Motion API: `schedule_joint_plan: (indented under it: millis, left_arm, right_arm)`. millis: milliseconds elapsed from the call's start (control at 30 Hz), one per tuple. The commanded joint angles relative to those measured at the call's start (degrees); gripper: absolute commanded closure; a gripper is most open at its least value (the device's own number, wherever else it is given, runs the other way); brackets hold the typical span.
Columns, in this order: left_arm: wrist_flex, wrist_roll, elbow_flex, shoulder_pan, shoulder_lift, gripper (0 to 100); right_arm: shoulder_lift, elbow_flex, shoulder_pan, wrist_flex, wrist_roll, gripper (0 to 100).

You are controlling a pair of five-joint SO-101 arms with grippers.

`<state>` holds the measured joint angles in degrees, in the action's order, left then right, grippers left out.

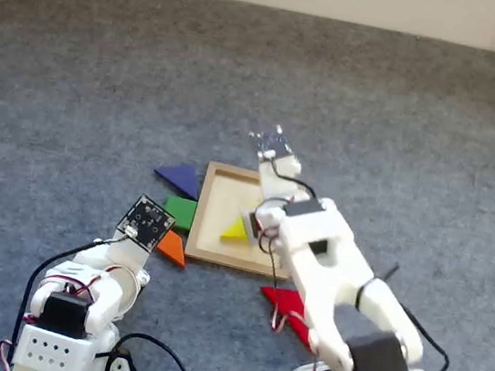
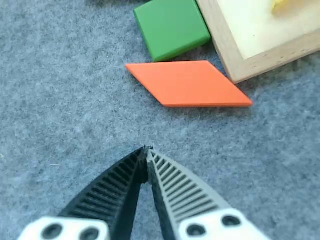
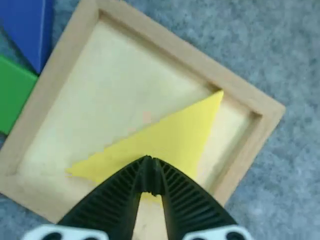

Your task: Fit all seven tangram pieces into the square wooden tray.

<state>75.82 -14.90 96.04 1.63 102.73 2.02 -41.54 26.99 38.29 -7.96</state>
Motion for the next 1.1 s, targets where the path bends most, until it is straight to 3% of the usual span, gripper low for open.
schedule_joint_plan:
  millis: [0, 200, 500, 767, 1067]
  left_arm:
    - [0.2, -0.4, 1.1, -0.3, 1.5, 100]
    - [0.2, -0.4, 1.1, -0.3, 1.5, 100]
    - [0.2, -0.4, 1.1, -0.3, 1.5, 100]
    - [0.2, -0.4, 1.1, -0.3, 1.5, 100]
    - [0.2, -0.4, 1.1, -0.3, 1.5, 100]
  right_arm:
    - [-5.1, 5.0, 0.8, -0.7, 2.8, 97.9]
    - [-9.2, 11.8, 0.8, -0.7, 18.0, 97.8]
    - [-11.6, 13.3, 5.9, -2.0, 13.5, 97.8]
    - [-11.1, 13.2, -2.5, -10.8, 13.5, 97.8]
    - [3.6, 7.6, -2.9, -10.2, 13.5, 97.8]
